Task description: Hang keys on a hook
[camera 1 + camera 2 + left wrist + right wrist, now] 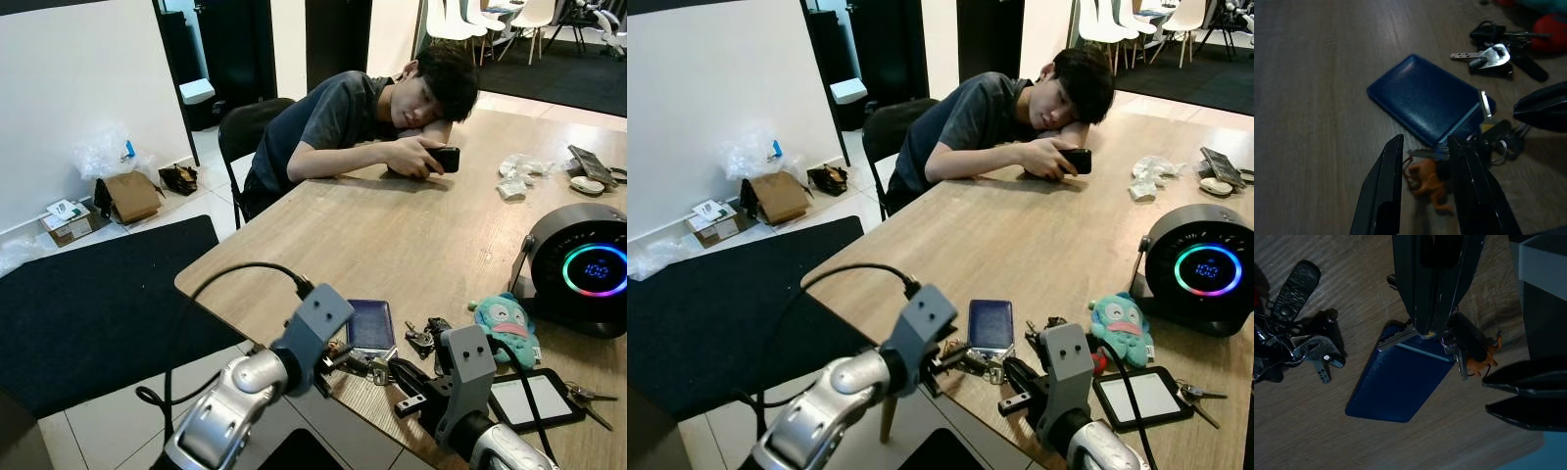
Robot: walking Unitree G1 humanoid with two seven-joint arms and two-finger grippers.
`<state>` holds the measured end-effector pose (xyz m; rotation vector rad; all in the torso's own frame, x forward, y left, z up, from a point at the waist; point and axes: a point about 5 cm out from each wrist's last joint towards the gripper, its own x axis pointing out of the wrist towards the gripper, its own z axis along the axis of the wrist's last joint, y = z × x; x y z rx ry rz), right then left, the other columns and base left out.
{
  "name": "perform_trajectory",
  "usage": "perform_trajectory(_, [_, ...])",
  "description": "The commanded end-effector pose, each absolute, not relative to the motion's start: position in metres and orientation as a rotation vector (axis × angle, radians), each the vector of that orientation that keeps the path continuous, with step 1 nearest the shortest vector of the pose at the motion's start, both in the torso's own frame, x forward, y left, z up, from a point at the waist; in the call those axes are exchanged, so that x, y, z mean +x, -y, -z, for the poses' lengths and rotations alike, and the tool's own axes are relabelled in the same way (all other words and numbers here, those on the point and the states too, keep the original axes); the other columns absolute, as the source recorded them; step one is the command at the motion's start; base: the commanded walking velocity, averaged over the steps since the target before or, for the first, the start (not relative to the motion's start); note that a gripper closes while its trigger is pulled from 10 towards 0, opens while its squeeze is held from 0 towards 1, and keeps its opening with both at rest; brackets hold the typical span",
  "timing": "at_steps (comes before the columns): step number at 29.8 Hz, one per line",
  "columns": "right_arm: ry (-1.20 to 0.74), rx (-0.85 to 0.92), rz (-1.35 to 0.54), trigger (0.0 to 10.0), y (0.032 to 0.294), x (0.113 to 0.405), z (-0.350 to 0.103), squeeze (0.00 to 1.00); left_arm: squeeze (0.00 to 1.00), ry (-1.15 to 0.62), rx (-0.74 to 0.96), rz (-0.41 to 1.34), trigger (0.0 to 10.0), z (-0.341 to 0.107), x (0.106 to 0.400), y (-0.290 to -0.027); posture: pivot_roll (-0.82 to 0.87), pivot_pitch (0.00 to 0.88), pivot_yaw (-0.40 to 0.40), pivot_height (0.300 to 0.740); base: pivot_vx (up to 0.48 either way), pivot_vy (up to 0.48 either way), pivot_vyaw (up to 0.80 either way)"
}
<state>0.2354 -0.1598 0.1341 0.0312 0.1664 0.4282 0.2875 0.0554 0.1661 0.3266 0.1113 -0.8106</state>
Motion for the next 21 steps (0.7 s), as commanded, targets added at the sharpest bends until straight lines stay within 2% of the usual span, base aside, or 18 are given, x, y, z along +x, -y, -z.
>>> perform_trajectory(1, [-0.182,0.036,-0.432,10.0,0.159,0.235,-0.129,0.0,0.0,-0.121,0.37,0.781,10.0,-0.166,0.294,-0.066,-0.01,0.143,0.088,0.74,0.0,0.0,0.0])
perform_trajectory(4, [-0.18,0.036,-0.432,10.0,0.158,0.236,-0.129,0.0,0.04,-0.13,0.374,0.767,10.0,-0.164,0.296,-0.068,-0.01,0.143,0.089,0.74,0.0,0.0,0.0])
perform_trajectory(5, [-0.179,0.037,-0.434,10.0,0.158,0.236,-0.13,0.0,0.65,-0.13,0.37,0.768,10.0,-0.164,0.296,-0.067,-0.01,0.142,0.088,0.74,0.0,0.0,0.0])
perform_trajectory(6, [-0.179,0.037,-0.434,10.0,0.158,0.236,-0.13,0.0,0.65,-0.13,0.37,0.768,10.0,-0.164,0.296,-0.067,-0.01,0.142,0.088,0.74,0.0,0.0,0.0])
perform_trajectory(7, [-0.177,0.038,-0.435,10.0,0.157,0.235,-0.13,0.0,1.0,-0.134,0.365,0.782,10.0,-0.164,0.296,-0.065,-0.01,0.143,0.09,0.74,0.0,0.0,0.0])
perform_trajectory(12, [-0.176,0.037,-0.433,10.0,0.158,0.235,-0.13,0.0,1.0,-0.165,0.333,0.812,10.0,-0.163,0.293,-0.069,-0.01,0.145,0.092,0.74,0.0,0.0,0.0])
perform_trajectory(13, [-0.176,0.036,-0.432,10.0,0.158,0.235,-0.13,0.0,0.0,-0.176,0.314,0.814,10.0,-0.163,0.293,-0.073,-0.01,0.146,0.092,0.74,0.0,0.0,0.0])
perform_trajectory(21, [-0.178,0.038,-0.435,10.0,0.157,0.234,-0.129,0.0,0.0,-0.228,0.365,0.81,10.0,-0.149,0.293,-0.088,-0.01,0.149,0.091,0.74,0.0,0.0,0.0])
